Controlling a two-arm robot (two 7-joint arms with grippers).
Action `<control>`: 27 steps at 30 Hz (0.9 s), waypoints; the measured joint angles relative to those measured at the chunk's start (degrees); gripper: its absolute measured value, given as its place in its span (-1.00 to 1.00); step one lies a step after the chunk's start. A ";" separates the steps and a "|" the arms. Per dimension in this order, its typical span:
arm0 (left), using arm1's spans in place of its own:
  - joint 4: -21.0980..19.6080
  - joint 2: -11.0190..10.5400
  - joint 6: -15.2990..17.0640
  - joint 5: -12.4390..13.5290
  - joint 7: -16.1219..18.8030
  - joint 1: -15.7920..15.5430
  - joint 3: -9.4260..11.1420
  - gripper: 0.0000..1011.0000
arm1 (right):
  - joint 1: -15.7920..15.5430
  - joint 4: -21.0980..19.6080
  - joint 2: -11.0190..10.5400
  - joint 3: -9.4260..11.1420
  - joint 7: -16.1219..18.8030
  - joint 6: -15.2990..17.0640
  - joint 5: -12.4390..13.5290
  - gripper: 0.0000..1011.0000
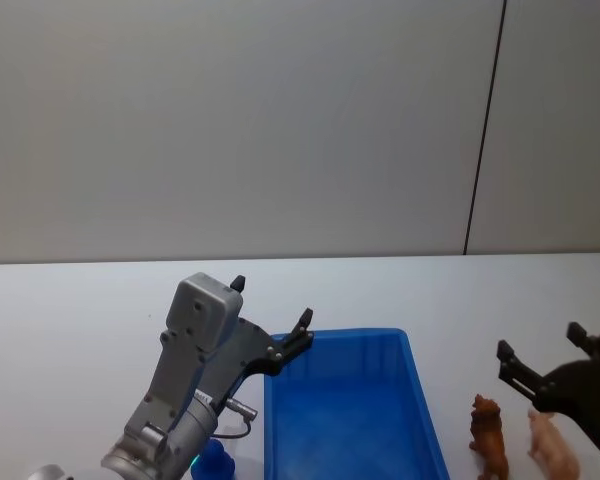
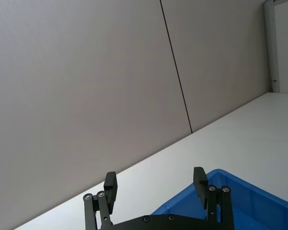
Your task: Pick up the two dolls from the table and place them into the box.
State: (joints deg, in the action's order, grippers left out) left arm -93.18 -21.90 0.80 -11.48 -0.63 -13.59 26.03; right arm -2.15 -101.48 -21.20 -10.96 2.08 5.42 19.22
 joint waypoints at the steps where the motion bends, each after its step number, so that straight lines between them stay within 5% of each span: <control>1: 0.00 0.00 0.00 0.00 0.00 0.00 0.00 0.98 | -0.18 -0.07 -0.19 0.21 -0.37 0.76 0.26 0.98; 27: 0.00 0.00 0.00 0.00 0.00 0.00 0.00 0.98 | -3.84 -1.09 -2.23 1.75 -3.99 12.11 1.35 0.98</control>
State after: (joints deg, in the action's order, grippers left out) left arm -93.18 -21.90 0.79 -11.48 -0.63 -13.59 26.03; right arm -5.98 -102.57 -23.43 -9.21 -1.91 17.54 20.57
